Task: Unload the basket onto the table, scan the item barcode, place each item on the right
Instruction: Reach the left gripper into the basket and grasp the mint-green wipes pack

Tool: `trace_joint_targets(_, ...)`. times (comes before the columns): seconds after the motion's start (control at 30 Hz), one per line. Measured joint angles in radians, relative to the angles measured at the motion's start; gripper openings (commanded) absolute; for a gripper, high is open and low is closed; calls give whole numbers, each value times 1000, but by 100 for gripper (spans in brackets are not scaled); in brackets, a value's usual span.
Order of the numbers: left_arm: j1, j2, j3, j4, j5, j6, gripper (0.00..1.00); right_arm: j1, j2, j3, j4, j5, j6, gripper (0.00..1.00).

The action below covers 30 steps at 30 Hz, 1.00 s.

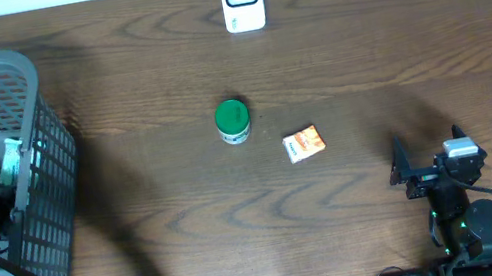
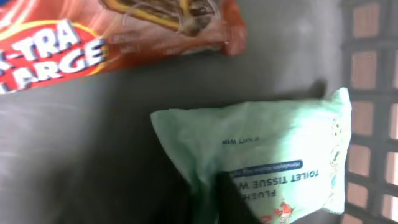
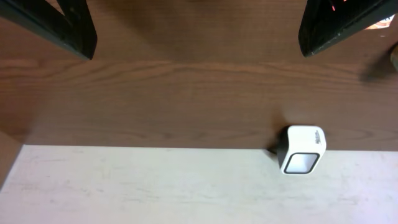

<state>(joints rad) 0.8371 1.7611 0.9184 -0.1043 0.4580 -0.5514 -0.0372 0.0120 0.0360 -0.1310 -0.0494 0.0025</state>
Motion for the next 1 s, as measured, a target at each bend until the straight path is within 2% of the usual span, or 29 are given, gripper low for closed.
trace_joint_targets(0.3, 10, -53, 34, -101, 126, -7, 7, 0, 0, 0, -1, 0, 0, 99)
trace_joint_targets(0.63, 58, -551, 278, -138, 144, -26, 7, 0, 0, 0, 0, 0, 0, 99)
trace_joint_targets(0.67, 58, -594, 285, -153, 135, -27, 10, 0, 0, 0, 0, 0, 0, 99)
trace_joint_targets(0.73, 57, -648, 290, -207, 113, -21, 47, 0, 0, 0, 0, 0, 0, 99)
trace_joint_targets(0.8, 57, -664, 290, -284, 75, -27, 67, 0, 0, 0, 0, 0, 0, 99)
trace_joint_targets(0.87, 57, -642, 289, -359, 37, -29, 79, 0, 0, 0, 0, 0, 0, 99)
trace_joint_targets(1.0, 57, -506, 282, -454, -16, -23, 82, 0, 0, 0, 0, 0, 0, 99)
